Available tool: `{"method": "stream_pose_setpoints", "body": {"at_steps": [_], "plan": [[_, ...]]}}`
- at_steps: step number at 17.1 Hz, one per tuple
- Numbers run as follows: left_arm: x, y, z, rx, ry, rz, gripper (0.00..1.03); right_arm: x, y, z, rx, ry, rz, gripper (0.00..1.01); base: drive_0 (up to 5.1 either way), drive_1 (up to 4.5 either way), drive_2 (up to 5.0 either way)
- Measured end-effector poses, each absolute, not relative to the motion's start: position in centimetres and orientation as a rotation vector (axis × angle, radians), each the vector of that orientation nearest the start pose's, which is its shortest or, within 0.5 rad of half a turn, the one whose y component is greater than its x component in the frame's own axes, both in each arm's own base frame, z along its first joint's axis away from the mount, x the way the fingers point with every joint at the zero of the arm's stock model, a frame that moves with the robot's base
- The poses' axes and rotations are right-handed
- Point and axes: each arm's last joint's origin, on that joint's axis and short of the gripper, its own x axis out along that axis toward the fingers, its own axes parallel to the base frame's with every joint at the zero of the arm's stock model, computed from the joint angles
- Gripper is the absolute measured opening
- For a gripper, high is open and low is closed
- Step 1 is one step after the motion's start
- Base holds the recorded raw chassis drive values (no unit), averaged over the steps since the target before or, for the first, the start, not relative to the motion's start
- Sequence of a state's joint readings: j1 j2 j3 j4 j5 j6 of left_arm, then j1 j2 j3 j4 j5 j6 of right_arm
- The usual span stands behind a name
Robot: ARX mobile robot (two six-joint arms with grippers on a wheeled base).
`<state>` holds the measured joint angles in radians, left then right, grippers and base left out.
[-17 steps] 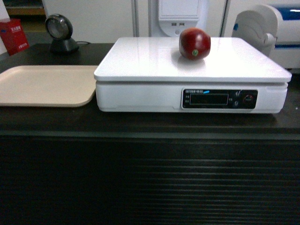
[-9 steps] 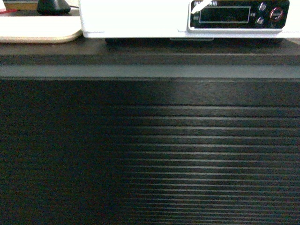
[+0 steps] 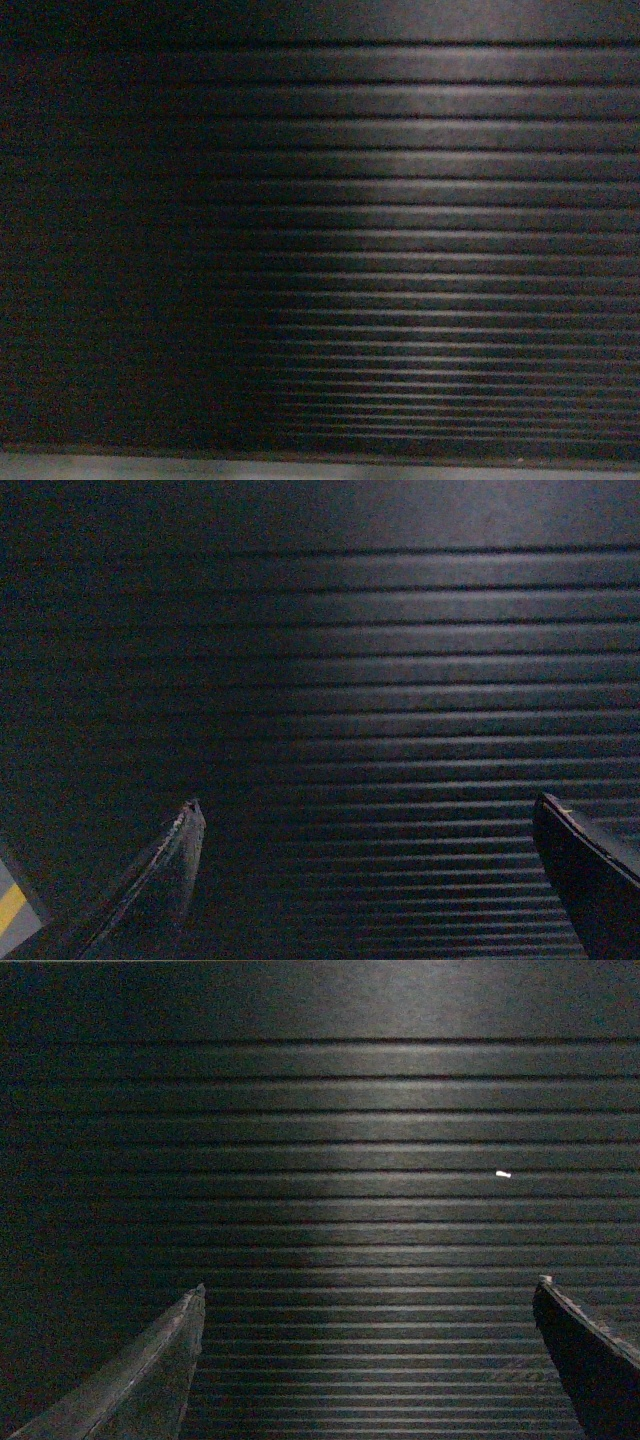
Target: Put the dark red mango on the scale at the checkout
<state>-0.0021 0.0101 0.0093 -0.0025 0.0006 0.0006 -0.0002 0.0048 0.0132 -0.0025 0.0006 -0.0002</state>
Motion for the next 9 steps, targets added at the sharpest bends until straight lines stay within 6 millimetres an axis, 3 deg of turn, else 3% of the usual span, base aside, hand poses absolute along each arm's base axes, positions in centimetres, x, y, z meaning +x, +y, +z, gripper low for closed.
{"method": "stream_pose_setpoints", "body": {"at_steps": [9], "plan": [[9.77, -0.02, 16.54, 0.001, 0.006, -0.002, 0.98, 9.72, 0.0, 16.71, -0.001, -0.003, 0.0, 0.98, 0.0, 0.0, 0.0]]}}
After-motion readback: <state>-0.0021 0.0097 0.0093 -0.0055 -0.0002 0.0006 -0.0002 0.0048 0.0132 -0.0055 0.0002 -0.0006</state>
